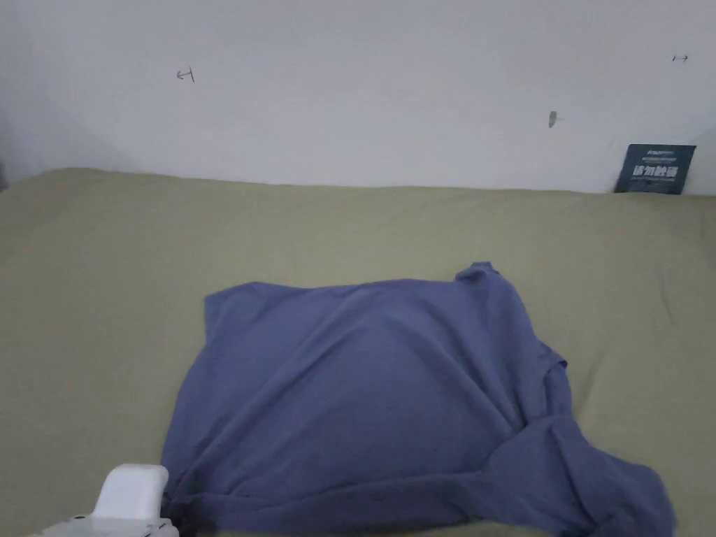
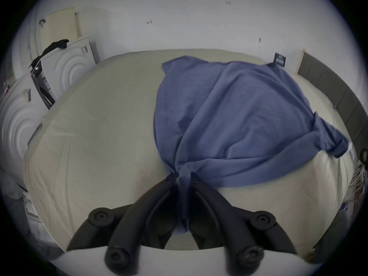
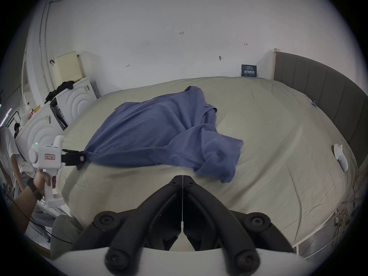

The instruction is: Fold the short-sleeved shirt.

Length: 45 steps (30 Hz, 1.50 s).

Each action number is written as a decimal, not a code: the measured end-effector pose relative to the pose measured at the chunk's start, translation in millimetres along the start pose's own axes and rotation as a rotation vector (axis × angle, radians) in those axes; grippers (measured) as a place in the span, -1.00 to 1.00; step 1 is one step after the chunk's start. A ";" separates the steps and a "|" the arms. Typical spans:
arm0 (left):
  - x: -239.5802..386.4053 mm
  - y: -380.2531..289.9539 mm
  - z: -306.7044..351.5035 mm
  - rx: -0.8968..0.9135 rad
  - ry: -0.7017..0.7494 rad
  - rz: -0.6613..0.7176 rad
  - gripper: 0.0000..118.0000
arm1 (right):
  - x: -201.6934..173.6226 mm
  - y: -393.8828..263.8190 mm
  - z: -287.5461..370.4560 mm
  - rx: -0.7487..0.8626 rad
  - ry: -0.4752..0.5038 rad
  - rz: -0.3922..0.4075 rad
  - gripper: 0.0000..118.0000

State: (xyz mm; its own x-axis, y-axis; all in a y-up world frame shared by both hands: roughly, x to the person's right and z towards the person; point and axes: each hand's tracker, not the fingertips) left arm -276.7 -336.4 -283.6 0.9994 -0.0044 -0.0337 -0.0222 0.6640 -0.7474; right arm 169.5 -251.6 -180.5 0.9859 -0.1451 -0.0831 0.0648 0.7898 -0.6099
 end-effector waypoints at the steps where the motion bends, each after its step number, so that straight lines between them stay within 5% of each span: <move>1: -0.7 -0.6 0.8 -0.007 -0.001 0.006 -0.83 | 2.9 2.1 -2.9 -0.001 -0.009 0.002 -0.96; 6: -8.7 -5.8 4.3 -0.004 -0.032 0.033 -0.85 | 28.5 26.5 -24.1 -0.025 -0.085 -0.004 -0.88; 7: -9.3 -7.2 6.0 0.002 -0.032 0.034 -0.85 | 35.2 33.2 -30.9 -0.038 -0.109 -0.016 -0.56; 9: -9.1 -8.8 9.0 0.008 -0.030 0.020 -0.85 | 48.3 45.8 -50.0 -0.084 -0.135 -0.046 0.43; 10: -5.8 -7.0 11.8 0.014 -0.031 0.013 -0.85 | 54.5 50.8 -62.7 -0.119 -0.129 -0.057 0.68; 18: -3.5 -3.1 10.9 0.009 -0.031 -0.023 -0.85 | 94.5 85.0 -147.5 -0.264 -0.114 -0.192 0.58; 19: -4.5 -4.3 9.4 0.008 -0.034 -0.023 -0.85 | 96.7 86.2 -157.9 -0.313 -0.105 -0.207 0.35; 21: -6.0 -6.3 6.3 -0.004 -0.036 -0.007 -0.85 | 97.2 84.3 -165.4 -0.331 -0.105 -0.201 -0.61; 22: -6.4 -6.4 5.0 -0.005 -0.043 0.004 -0.85 | 95.7 81.7 -164.0 -0.322 -0.103 -0.195 -0.92; 34: -13.0 7.8 32.8 0.079 -0.130 -0.002 -0.85 | 76.2 94.4 -79.9 -0.002 0.030 -0.150 -0.93; 45: -21.9 14.1 72.5 0.154 -0.191 -0.094 -0.85 | 53.6 91.0 -12.2 0.080 0.155 -0.050 -0.93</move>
State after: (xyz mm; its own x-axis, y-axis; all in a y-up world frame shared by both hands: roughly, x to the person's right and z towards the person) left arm -297.1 -272.8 -245.3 0.9840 0.0604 0.1678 0.0601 0.7735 -0.6309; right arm 226.4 -194.7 -250.0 0.9462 -0.2700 -0.1785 0.1308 0.8235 -0.5520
